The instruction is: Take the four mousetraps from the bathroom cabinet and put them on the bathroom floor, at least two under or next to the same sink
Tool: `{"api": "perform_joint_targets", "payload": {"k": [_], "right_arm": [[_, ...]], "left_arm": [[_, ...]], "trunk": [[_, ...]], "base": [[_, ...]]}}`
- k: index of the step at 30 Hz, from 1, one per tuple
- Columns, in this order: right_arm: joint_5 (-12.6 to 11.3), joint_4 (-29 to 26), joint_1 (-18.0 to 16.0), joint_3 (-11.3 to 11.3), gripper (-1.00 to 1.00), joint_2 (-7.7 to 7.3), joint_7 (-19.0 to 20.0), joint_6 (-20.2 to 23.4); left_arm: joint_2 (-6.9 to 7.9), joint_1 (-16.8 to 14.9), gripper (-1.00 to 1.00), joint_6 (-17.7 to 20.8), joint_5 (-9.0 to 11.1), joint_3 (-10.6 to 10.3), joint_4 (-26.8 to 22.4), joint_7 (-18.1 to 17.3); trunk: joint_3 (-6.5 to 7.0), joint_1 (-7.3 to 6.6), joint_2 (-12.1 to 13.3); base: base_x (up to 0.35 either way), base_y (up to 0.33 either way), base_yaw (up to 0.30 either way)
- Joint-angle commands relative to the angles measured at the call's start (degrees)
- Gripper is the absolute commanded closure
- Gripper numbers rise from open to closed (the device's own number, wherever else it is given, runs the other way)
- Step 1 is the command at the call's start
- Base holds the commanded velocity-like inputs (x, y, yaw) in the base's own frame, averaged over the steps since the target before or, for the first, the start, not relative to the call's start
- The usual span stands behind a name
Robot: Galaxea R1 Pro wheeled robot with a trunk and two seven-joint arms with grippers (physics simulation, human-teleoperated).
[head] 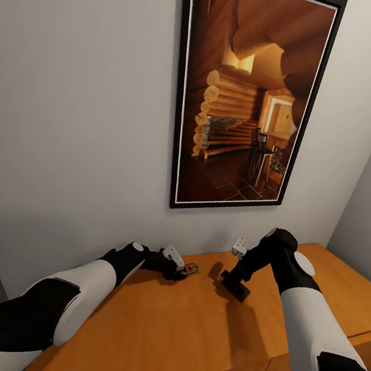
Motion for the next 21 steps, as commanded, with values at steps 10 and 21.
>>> {"api": "perform_joint_targets", "payload": {"k": [10,21], "right_arm": [[0.28,-0.06,-0.04,-0.08,1.0,0.02,0.4,0.62],[0.28,-0.06,-0.04,-0.08,1.0,0.01,0.4,0.62]], "left_arm": [[0.0,-0.02,1.0,0.0,-0.25,-1.39,-0.02,-0.04],[0.0,-0.02,1.0,0.0,-0.31,-1.46,-0.05,-0.02]], "trunk": [[0.46,-0.66,1.16],[2.43,-3.07,5.57]], "base": [[0.0,0.0,0.0],[0.0,0.0,0.0]]}}
